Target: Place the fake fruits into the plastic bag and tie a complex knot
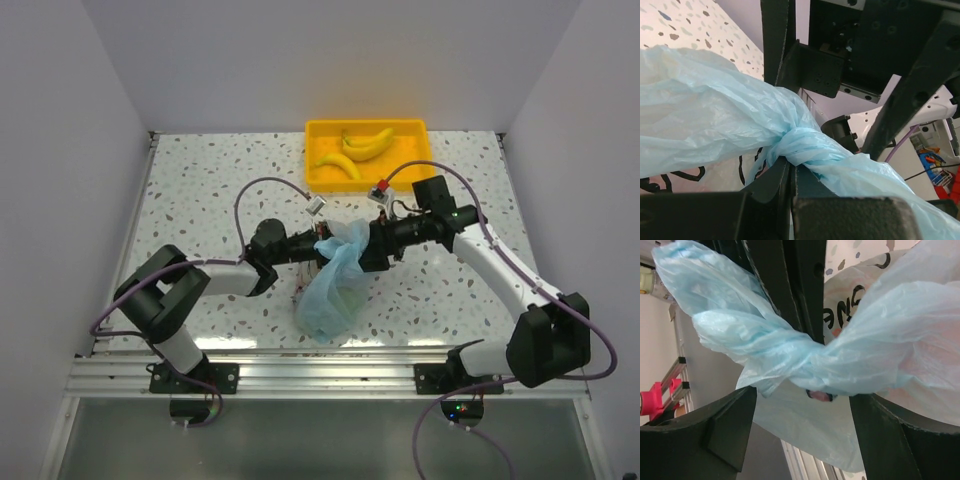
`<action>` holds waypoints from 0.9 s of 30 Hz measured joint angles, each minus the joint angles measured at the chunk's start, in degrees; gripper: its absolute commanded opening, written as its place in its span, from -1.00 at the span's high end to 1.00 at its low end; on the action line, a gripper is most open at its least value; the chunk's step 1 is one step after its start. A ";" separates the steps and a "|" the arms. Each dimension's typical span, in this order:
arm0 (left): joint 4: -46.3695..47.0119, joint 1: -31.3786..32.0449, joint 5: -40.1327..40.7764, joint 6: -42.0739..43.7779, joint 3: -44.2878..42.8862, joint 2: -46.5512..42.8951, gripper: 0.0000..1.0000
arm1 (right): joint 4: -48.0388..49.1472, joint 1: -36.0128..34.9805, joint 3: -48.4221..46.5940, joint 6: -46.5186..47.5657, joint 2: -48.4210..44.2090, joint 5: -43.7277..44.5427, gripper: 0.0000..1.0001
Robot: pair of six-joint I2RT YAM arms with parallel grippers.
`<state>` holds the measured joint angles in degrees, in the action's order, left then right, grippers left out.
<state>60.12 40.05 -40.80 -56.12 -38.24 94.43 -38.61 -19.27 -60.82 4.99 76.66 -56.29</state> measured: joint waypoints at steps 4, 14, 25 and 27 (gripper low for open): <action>0.39 1.46 0.24 -0.09 0.00 1.66 1.00 | 2.19 -1.77 0.02 -1.95 1.46 -0.13 -0.64; 4.61 3.48 0.57 -4.42 -0.85 4.26 1.00 | 12.74 -3.52 4.96 -10.23 2.60 0.02 -0.66; 5.99 2.56 1.77 -8.92 -2.43 5.77 1.00 | 21.92 -4.48 4.20 -18.58 5.62 -2.25 -0.63; 6.25 1.90 1.86 -9.20 -2.56 5.75 1.00 | 23.61 -4.48 3.69 -19.67 6.27 -2.49 -0.63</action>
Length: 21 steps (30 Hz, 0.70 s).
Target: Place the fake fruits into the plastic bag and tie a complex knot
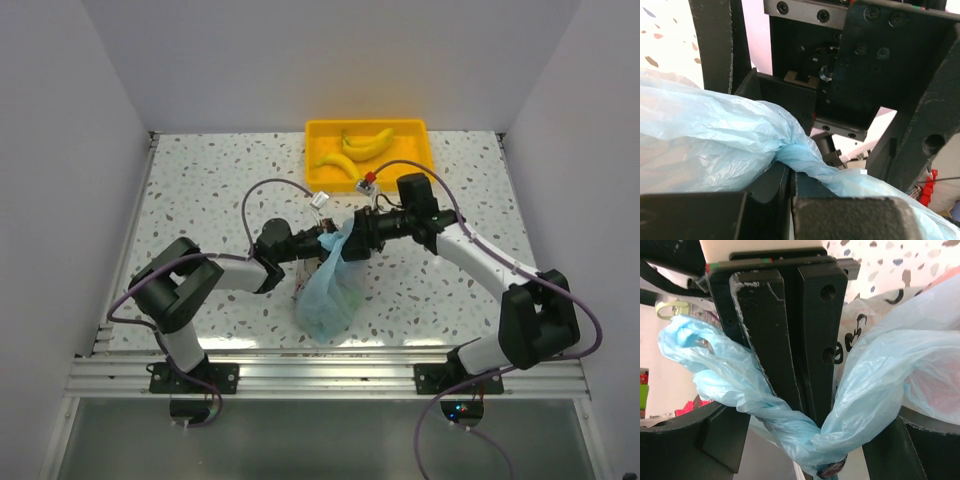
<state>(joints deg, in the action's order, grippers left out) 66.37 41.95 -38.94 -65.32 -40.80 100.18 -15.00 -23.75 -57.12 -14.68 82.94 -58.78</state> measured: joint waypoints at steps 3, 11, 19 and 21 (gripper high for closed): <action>0.00 -0.94 0.13 -0.09 -1.22 -0.07 1.00 | 4.07 -0.24 -0.42 -2.60 0.37 0.07 -0.64; -0.04 -2.97 0.17 -0.07 -3.54 -2.40 1.00 | 15.12 -0.83 -1.29 -9.40 0.35 0.13 -0.68; 1.68 -3.15 1.68 1.51 2.10 -3.32 1.00 | 21.64 -2.82 2.34 -9.94 1.99 -0.55 -0.59; 1.86 -2.97 1.29 2.27 3.21 -2.69 1.00 | 20.48 -3.43 2.67 -7.43 2.40 -0.55 -0.61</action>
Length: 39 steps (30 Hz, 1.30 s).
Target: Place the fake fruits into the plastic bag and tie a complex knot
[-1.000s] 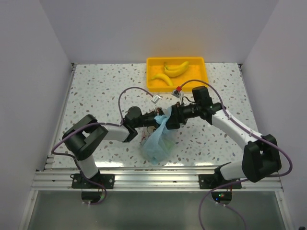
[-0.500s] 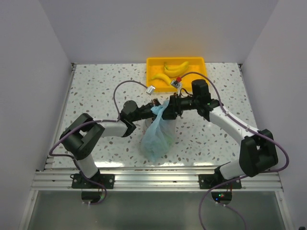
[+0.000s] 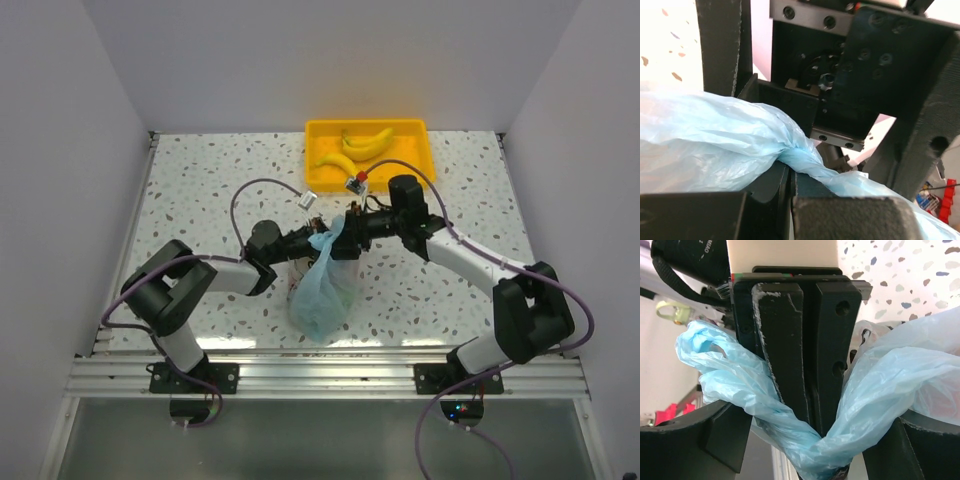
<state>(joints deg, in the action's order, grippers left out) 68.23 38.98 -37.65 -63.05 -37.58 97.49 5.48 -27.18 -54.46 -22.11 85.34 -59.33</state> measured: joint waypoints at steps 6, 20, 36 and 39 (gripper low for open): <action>1.07 1.57 -1.16 1.09 0.24 3.93 1.00 | -4.39 0.11 2.47 6.27 -0.55 0.92 -0.68; 4.72 3.80 -0.68 -2.58 -0.13 5.68 1.00 | -34.12 0.33 -7.23 21.09 -6.49 11.89 -0.97; 4.90 3.85 -0.66 -4.11 -2.82 4.59 1.00 | -58.69 11.50 -14.36 33.07 -8.24 10.43 -0.27; 4.87 3.85 -0.63 -4.90 -3.50 4.59 1.00 | -56.13 11.26 -11.10 30.67 -9.70 7.56 -0.33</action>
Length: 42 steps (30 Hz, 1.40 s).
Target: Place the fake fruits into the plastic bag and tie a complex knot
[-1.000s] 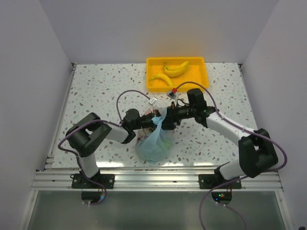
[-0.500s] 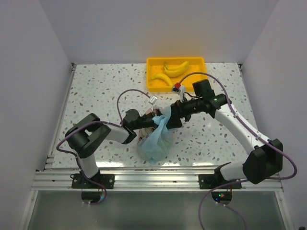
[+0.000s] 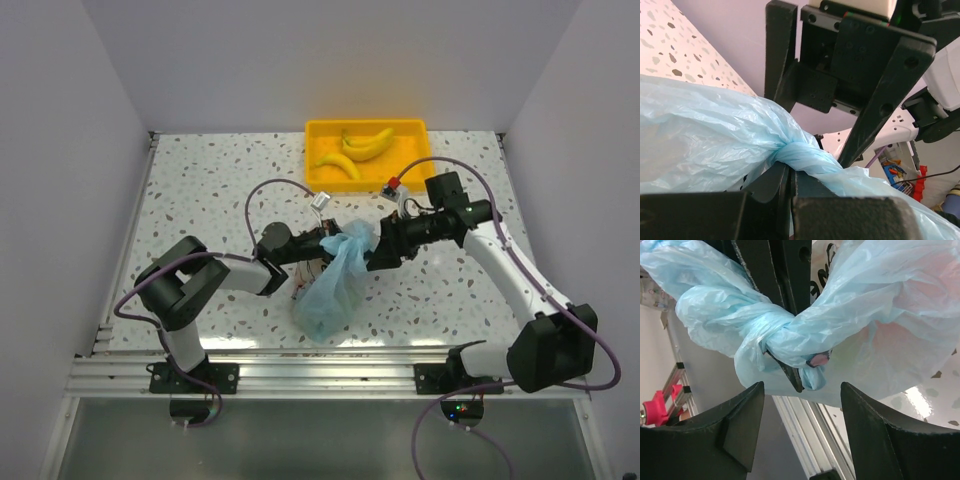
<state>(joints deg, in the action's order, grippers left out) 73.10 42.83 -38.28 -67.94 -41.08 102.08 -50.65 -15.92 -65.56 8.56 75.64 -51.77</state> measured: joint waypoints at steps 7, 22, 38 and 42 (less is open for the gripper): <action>0.02 0.00 0.24 -1.20 -0.50 0.00 1.00 | 11.54 -3.15 4.39 -8.94 -0.39 -1.60 -0.37; -1.73 -0.44 3.37 -4.20 -0.55 0.22 1.00 | 36.65 -10.03 10.64 -28.92 1.88 0.52 -0.52; -2.01 0.59 4.74 -6.01 -0.26 0.46 1.00 | 19.45 -10.84 3.06 -11.67 -0.11 8.90 -0.84; -2.03 1.20 4.24 -6.01 -0.26 0.46 1.00 | 9.77 -10.62 0.02 -5.68 -1.84 11.87 -0.80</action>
<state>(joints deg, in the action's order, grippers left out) 71.07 44.03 -34.04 -73.95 -41.34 102.54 -40.88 -26.55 -65.54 2.87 73.80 -39.90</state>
